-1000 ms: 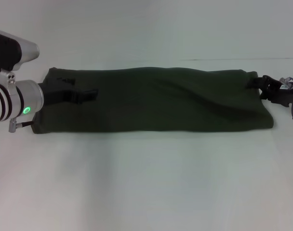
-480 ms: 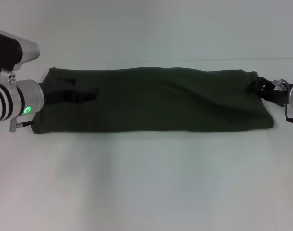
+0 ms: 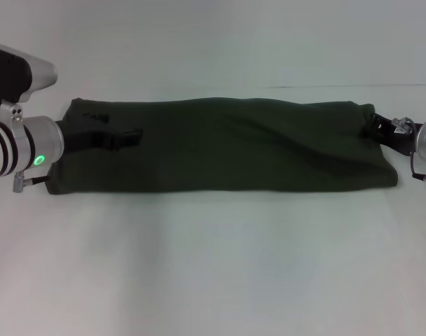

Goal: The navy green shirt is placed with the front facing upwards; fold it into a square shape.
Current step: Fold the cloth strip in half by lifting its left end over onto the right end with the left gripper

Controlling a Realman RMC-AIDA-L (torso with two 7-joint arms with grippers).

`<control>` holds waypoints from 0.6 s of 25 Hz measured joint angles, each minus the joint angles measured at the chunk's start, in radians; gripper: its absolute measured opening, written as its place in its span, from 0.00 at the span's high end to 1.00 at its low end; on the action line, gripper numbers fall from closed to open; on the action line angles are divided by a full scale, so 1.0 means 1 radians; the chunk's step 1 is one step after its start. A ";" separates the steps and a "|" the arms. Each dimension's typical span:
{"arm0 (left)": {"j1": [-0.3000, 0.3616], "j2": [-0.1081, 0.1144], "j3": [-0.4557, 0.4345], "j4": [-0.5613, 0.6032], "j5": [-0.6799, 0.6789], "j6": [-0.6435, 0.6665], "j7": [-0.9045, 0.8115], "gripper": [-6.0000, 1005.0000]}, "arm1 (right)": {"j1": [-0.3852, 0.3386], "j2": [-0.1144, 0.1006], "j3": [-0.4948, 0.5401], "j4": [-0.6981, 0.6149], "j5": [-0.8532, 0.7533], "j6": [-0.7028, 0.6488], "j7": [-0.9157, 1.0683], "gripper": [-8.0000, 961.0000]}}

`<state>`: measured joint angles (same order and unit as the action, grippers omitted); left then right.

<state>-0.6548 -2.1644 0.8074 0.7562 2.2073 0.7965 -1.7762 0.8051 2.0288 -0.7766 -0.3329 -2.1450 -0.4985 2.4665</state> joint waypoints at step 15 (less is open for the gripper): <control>0.003 0.000 0.001 -0.004 0.000 -0.011 -0.001 0.20 | -0.006 -0.034 0.000 -0.026 0.056 -0.002 -0.049 0.92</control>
<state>-0.6514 -2.1644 0.8082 0.7527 2.2071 0.7850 -1.7768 0.7988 1.9947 -0.7761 -0.3591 -2.0887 -0.5006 2.4171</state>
